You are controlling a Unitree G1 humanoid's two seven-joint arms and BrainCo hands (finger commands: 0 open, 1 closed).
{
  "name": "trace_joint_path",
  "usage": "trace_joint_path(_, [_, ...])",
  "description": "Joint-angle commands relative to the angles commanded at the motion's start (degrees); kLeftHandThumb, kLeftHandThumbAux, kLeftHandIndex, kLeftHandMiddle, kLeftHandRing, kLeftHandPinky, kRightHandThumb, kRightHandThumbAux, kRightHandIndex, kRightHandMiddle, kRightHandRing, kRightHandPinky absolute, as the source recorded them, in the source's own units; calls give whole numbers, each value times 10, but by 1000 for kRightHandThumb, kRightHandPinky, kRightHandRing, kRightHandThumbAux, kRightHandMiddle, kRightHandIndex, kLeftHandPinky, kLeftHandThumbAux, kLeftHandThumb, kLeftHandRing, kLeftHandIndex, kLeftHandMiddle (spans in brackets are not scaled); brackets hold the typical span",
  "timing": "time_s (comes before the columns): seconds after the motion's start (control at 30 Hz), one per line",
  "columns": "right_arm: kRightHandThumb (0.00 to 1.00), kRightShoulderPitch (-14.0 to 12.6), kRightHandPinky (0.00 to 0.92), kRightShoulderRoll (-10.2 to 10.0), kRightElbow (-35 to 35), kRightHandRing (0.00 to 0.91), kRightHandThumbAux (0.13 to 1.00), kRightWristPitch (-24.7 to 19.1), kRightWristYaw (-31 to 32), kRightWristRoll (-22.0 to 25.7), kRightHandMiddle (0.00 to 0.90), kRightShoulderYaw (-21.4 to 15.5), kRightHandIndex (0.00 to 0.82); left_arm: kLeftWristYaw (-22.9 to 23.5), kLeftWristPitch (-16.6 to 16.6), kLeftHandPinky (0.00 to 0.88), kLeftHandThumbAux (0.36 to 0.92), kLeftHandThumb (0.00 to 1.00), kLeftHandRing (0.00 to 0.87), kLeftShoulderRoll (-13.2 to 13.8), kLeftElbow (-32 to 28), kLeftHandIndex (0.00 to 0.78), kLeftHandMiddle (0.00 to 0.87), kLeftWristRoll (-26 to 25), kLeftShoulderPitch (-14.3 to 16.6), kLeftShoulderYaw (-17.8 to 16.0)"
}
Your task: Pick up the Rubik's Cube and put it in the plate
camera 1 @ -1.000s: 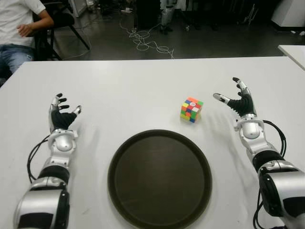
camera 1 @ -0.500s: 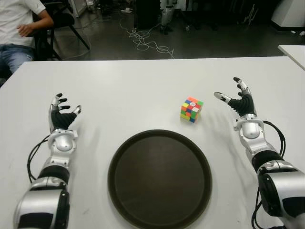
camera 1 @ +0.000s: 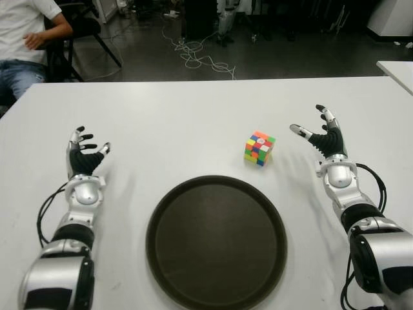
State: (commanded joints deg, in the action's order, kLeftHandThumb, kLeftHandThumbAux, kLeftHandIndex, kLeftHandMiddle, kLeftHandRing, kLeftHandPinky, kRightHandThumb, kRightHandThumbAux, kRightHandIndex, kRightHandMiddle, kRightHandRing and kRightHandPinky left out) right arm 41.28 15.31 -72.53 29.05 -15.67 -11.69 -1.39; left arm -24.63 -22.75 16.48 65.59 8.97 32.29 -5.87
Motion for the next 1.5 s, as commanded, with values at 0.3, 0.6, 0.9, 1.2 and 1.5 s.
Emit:
trace_joint_path(0.3, [0,-2,5,1,1,0,545,8,5,-1,0,1,32,-2,3,394,786,205,314,1,-1,131,259,5,-1,4])
trace_joint_path(0.6, [0,-4,14,5,4,0,509,14,3,-6,0,6,22,-3,7,398,781,157,342,-1,-4,121,282,7,-1,6])
trace_joint_path(0.9, [0,-6,19,8,4,0,512,17,-2,-10,0,11,19,-9,3,332,769,176,273,-3,-4,125,228,10,-2,8])
trace_joint_path(1.2, [0,-7,17,9,5,0,518,22,-6,-16,0,15,26,-12,3,341,775,188,295,-5,-2,120,256,9,0,7])
trace_joint_path(1.5, [0,-5,11,11,12,0,527,37,0,-34,1,33,48,-12,3,351,776,219,271,-5,-2,127,225,5,1,5])
